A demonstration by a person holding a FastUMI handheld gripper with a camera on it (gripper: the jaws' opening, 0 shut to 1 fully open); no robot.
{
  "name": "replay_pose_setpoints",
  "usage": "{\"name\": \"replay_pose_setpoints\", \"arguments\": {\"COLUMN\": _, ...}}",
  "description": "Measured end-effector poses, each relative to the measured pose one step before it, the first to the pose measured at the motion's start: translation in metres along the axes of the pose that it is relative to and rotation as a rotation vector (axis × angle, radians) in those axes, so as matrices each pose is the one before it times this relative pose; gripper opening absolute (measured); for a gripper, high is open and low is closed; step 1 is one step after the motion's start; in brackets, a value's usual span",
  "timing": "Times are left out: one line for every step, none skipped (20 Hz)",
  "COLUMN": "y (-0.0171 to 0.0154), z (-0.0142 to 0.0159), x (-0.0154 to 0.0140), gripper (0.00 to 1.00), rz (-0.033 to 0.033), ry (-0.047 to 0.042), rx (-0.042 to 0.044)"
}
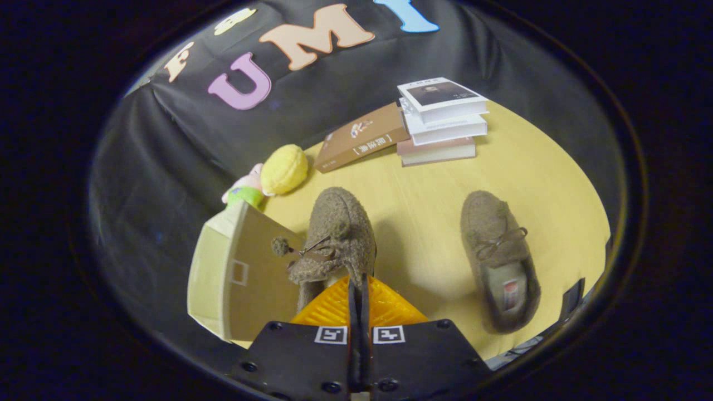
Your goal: Open the storage box then place both shoes into the box .Put the left shoe in first, then the right shoe, with the right side of both shoes facing outward in a uniform manner.
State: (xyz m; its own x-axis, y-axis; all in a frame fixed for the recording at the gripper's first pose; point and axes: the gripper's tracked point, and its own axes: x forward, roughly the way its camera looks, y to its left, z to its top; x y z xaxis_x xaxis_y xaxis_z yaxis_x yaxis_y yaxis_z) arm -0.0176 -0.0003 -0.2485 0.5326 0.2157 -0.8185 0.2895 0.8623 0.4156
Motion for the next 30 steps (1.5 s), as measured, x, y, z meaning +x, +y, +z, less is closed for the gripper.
{"name": "replay_pose_setpoints", "arguments": {"y": 0.01504, "z": 0.00476, "x": -0.00796, "gripper": 0.03, "rz": 0.01308, "ry": -0.01329, "rx": 0.00172}}
{"name": "replay_pose_setpoints", "arguments": {"y": 0.01746, "z": 0.00662, "x": -0.00683, "gripper": 0.03, "rz": 0.01586, "ry": -0.01823, "rx": 0.00132}}
{"name": "replay_pose_setpoints", "arguments": {"y": 0.01752, "z": 0.00249, "x": -0.00476, "gripper": 0.03, "rz": 0.01711, "ry": -0.01008, "rx": 0.00346}}
{"name": "replay_pose_setpoints", "arguments": {"y": 0.01875, "z": 0.00327, "x": -0.00324, "gripper": 0.03, "rz": 0.02219, "ry": -0.00546, "rx": 0.01316}}
{"name": "replay_pose_setpoints", "arguments": {"y": 0.02220, "z": 0.00241, "x": -0.00429, "gripper": 0.03, "rz": 0.02864, "ry": -0.01098, "rx": 0.01518}}
{"name": "replay_pose_setpoints", "arguments": {"y": 0.02124, "z": 0.00023, "x": 0.00002, "gripper": 0.03, "rz": 0.02413, "ry": -0.00203, "rx": 0.00889}}
{"name": "replay_pose_setpoints", "arguments": {"y": 0.01953, "z": -0.00123, "x": 0.00213, "gripper": 0.03, "rz": 0.02589, "ry": -0.00720, "rx": 0.00939}}
{"name": "replay_pose_setpoints", "arguments": {"y": 0.01805, "z": -0.00381, "x": 0.00583, "gripper": 0.03, "rz": 0.01601, "ry": -0.00035, "rx": 0.00369}}
{"name": "replay_pose_setpoints", "arguments": {"y": 0.01467, "z": -0.00679, "x": 0.00790, "gripper": 0.03, "rz": 0.01269, "ry": 0.00726, "rx": -0.00022}}
{"name": "replay_pose_setpoints", "arguments": {"y": 0.01309, "z": -0.00811, "x": 0.01046, "gripper": 0.03, "rz": 0.00218, "ry": 0.00901, "rx": -0.00500}}
{"name": "replay_pose_setpoints", "arguments": {"y": 0.01071, "z": -0.01019, "x": 0.00885, "gripper": 0.03, "rz": -0.00419, "ry": 0.01537, "rx": -0.00486}}
{"name": "replay_pose_setpoints", "arguments": {"y": 0.00929, "z": -0.01074, "x": 0.01128, "gripper": 0.03, "rz": -0.01010, "ry": 0.01255, "rx": -0.00784}}
{"name": "replay_pose_setpoints", "arguments": {"y": 0.00540, "z": -0.01058, "x": 0.01284, "gripper": 0.03, "rz": -0.01700, "ry": 0.01488, "rx": -0.01241}}
{"name": "replay_pose_setpoints", "arguments": {"y": 0.00436, "z": -0.01061, "x": 0.01360, "gripper": 0.03, "rz": -0.01858, "ry": 0.01751, "rx": -0.00931}}
{"name": "replay_pose_setpoints", "arguments": {"y": 0.00372, "z": -0.01193, "x": 0.01201, "gripper": 0.03, "rz": -0.01830, "ry": 0.02042, "rx": -0.00543}}
{"name": "replay_pose_setpoints", "arguments": {"y": 0.00402, "z": -0.01051, "x": 0.01183, "gripper": 0.03, "rz": -0.01740, "ry": 0.02038, "rx": 0.00024}}
{"name": "replay_pose_setpoints", "arguments": {"y": 0.00463, "z": -0.00993, "x": 0.01016, "gripper": 0.03, "rz": -0.01280, "ry": 0.01989, "rx": -0.00178}}
{"name": "replay_pose_setpoints", "arguments": {"y": 0.00517, "z": -0.01008, "x": 0.00311, "gripper": 0.03, "rz": -0.01245, "ry": 0.02091, "rx": -0.00435}}
{"name": "replay_pose_setpoints", "arguments": {"y": 0.00218, "z": -0.00760, "x": 0.01023, "gripper": 0.03, "rz": -0.01330, "ry": 0.01673, "rx": -0.00703}}
{"name": "replay_pose_setpoints", "arguments": {"y": 0.00183, "z": -0.00689, "x": 0.00923, "gripper": 0.03, "rz": -0.01518, "ry": 0.01966, "rx": -0.00753}}
{"name": "replay_pose_setpoints", "arguments": {"y": 0.00137, "z": -0.00681, "x": 0.00935, "gripper": 0.03, "rz": -0.01666, "ry": 0.01684, "rx": -0.00640}}
{"name": "replay_pose_setpoints", "arguments": {"y": 0.00139, "z": -0.00598, "x": 0.00929, "gripper": 0.03, "rz": -0.01609, "ry": 0.02025, "rx": -0.01267}}
{"name": "replay_pose_setpoints", "arguments": {"y": 0.00142, "z": -0.00748, "x": 0.00813, "gripper": 0.03, "rz": -0.01450, "ry": 0.02235, "rx": -0.01693}}
{"name": "replay_pose_setpoints", "arguments": {"y": -0.00025, "z": -0.00677, "x": 0.00718, "gripper": 0.03, "rz": -0.01973, "ry": 0.01965, "rx": -0.02069}}
{"name": "replay_pose_setpoints", "arguments": {"y": 0.00052, "z": -0.00717, "x": 0.00519, "gripper": 0.04, "rz": -0.00960, "ry": 0.01958, "rx": -0.01678}}
{"name": "replay_pose_setpoints", "arguments": {"y": 0.00143, "z": -0.00347, "x": 0.00027, "gripper": 0.09, "rz": 0.00905, "ry": 0.01517, "rx": -0.01357}}
{"name": "replay_pose_setpoints", "arguments": {"y": 0.00021, "z": 0.00206, "x": 0.01246, "gripper": 0.14, "rz": 0.00017, "ry": 0.00182, "rx": -0.01117}}
{"name": "replay_pose_setpoints", "arguments": {"y": 0.00215, "z": -0.00080, "x": -0.00562, "gripper": 0.19, "rz": 0.01794, "ry": 0.00013, "rx": -0.01503}}
{"name": "replay_pose_setpoints", "arguments": {"y": 0.00545, "z": 0.00428, "x": -0.00653, "gripper": 0.31, "rz": 0.03276, "ry": -0.01807, "rx": -0.01459}}
{"name": "replay_pose_setpoints", "arguments": {"y": 0.00379, "z": 0.00655, "x": -0.00942, "gripper": 0.42, "rz": 0.03571, "ry": -0.02708, "rx": -0.01980}}
